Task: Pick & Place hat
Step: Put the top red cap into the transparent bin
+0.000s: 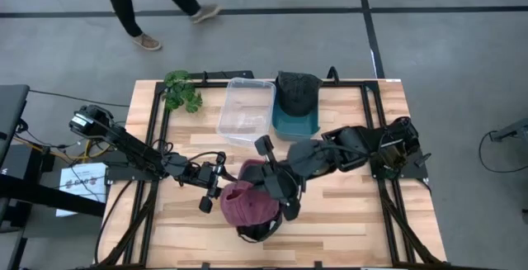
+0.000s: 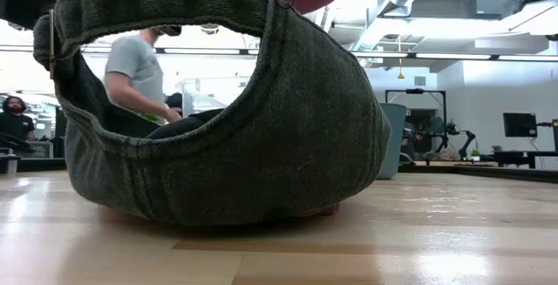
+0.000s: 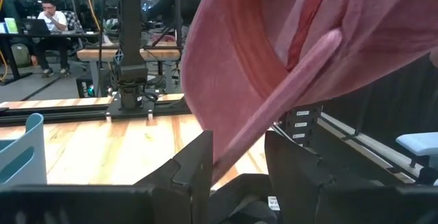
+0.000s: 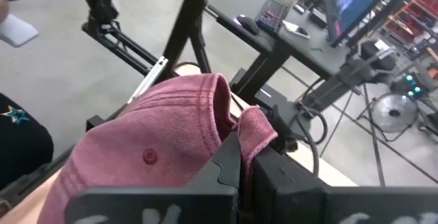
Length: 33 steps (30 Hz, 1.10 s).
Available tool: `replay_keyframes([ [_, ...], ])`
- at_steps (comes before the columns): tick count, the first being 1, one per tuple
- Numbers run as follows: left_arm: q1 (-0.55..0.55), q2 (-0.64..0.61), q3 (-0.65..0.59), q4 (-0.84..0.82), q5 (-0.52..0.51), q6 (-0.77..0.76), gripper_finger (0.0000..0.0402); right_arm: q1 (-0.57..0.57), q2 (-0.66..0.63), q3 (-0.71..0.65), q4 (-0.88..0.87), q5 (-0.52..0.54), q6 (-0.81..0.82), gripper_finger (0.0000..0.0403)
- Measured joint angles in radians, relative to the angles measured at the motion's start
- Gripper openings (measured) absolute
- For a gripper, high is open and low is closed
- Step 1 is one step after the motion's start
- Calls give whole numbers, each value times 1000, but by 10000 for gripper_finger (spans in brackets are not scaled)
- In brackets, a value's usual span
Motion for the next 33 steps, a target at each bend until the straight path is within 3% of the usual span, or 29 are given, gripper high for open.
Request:
replay_keyframes([
  [13,0,0,0,9,0,3,127,-57,1,-18,18,-78,30,0],
  [16,0,0,0,9,3,4,105,-56,1,-18,18,-79,30,0],
  [22,0,-1,0,21,5,7,16,-56,1,-18,5,-78,56,0],
  [33,1,-1,0,19,53,5,14,-55,1,-18,-38,-77,85,11],
])
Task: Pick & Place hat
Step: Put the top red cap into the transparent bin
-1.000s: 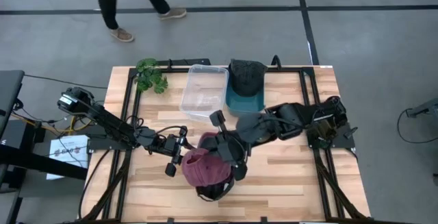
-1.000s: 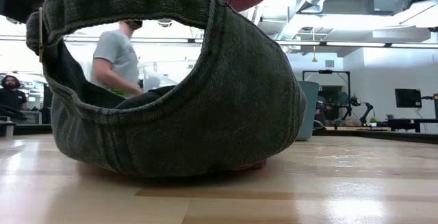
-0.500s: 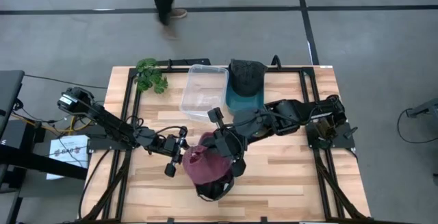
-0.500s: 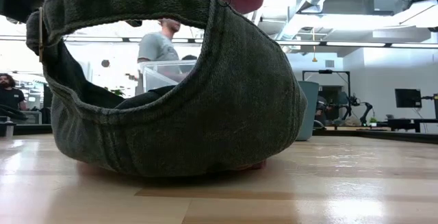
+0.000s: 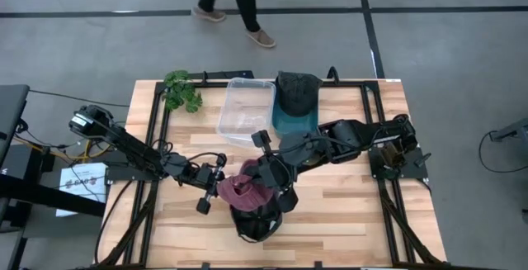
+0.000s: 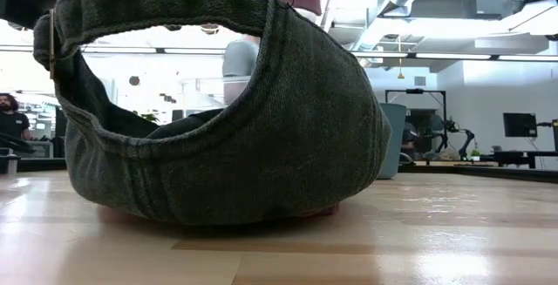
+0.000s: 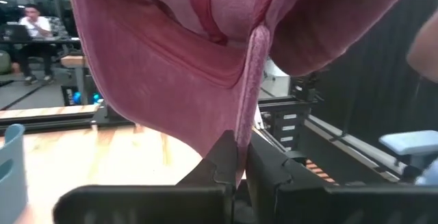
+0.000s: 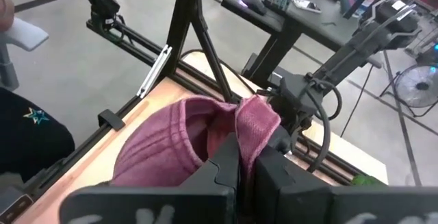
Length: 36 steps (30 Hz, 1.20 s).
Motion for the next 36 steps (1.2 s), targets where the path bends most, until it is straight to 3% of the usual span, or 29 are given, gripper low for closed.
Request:
replay_keyframes([
  [7,3,0,0,-4,51,1,13,1,0,0,-4,1,9,23],
  [15,3,0,0,-13,59,2,13,1,0,0,-12,31,23,93],
  [26,6,1,0,-65,73,24,13,30,-4,14,-50,426,17,189],
  [31,16,1,0,-111,73,31,13,68,-10,25,-41,637,-11,202],
  [36,22,1,0,-132,78,31,13,107,-16,26,-40,875,-12,191],
])
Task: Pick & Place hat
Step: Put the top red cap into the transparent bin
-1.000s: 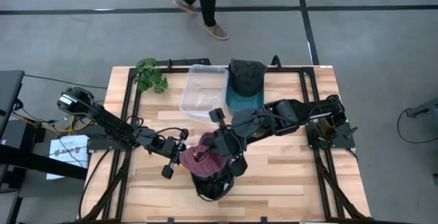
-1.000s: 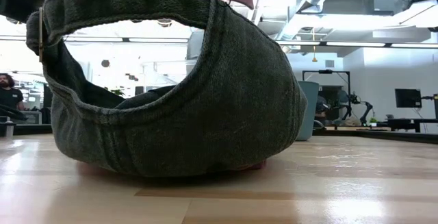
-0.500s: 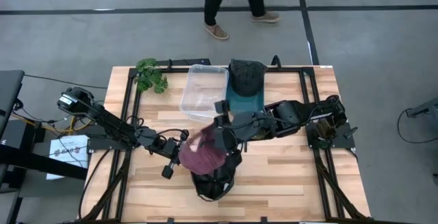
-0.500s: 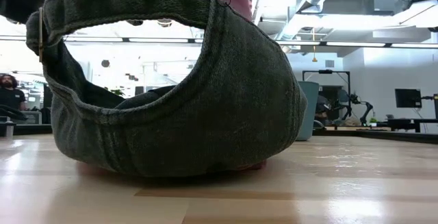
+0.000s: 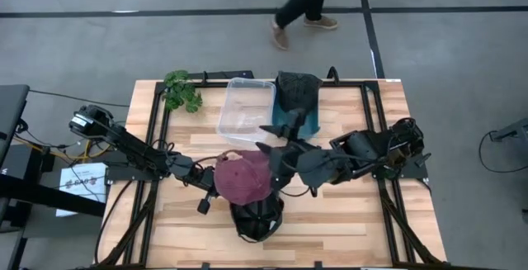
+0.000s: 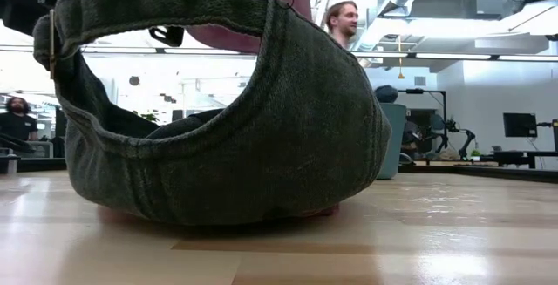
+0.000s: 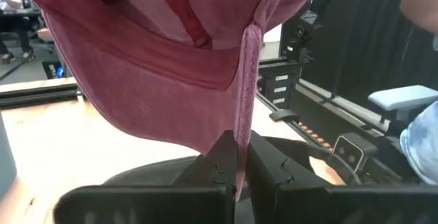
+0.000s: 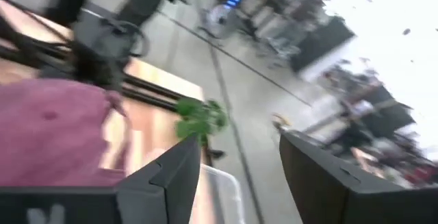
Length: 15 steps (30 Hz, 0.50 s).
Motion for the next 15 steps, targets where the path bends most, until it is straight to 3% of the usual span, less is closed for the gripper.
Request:
replay_keyframes([
  [4,0,0,0,-4,3,2,13,18,0,0,-3,19,-15,139],
  [9,5,0,0,-4,3,-1,13,18,16,-6,-10,7,-18,16],
  [12,5,0,0,-4,3,-1,13,-4,15,-31,50,41,-23,10],
  [15,7,0,0,-4,3,-1,13,-38,16,-47,113,140,-58,3],
])
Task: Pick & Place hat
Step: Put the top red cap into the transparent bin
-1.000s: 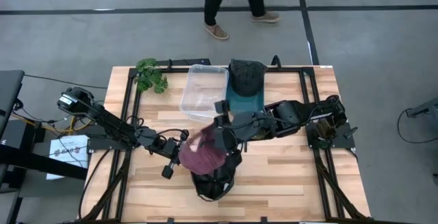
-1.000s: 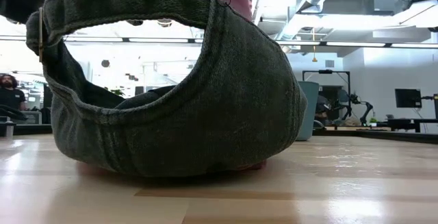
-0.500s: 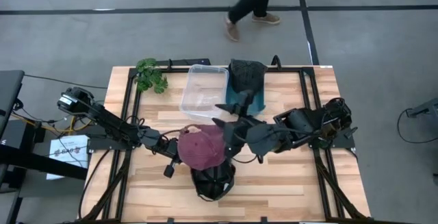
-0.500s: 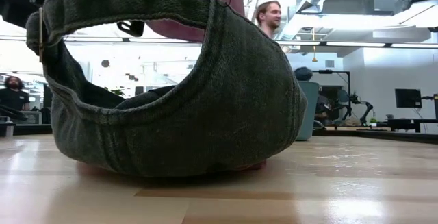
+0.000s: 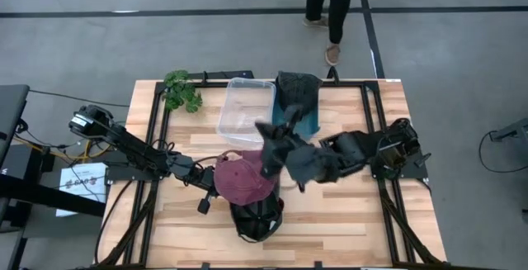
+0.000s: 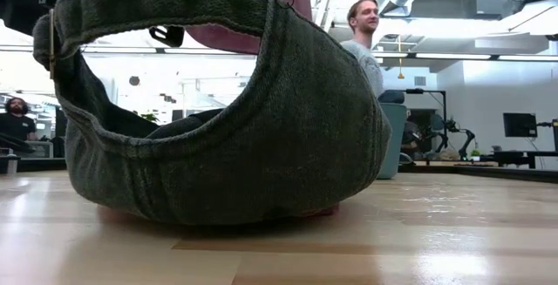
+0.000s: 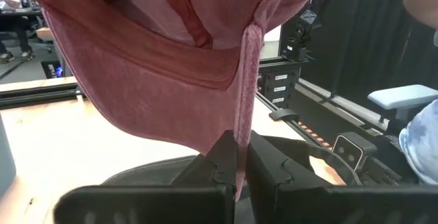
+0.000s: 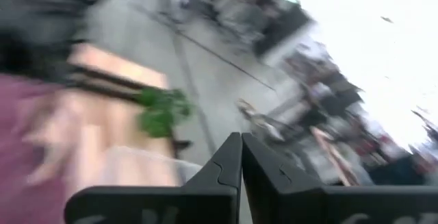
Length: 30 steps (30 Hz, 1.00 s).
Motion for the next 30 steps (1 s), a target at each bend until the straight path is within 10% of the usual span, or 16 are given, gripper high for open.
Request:
replay_keyframes([
  [10,16,0,0,-3,0,-8,13,-157,-3,-148,316,32,-50,0],
  [30,16,0,0,-6,1,-31,13,16,0,-439,69,-144,377,0],
])
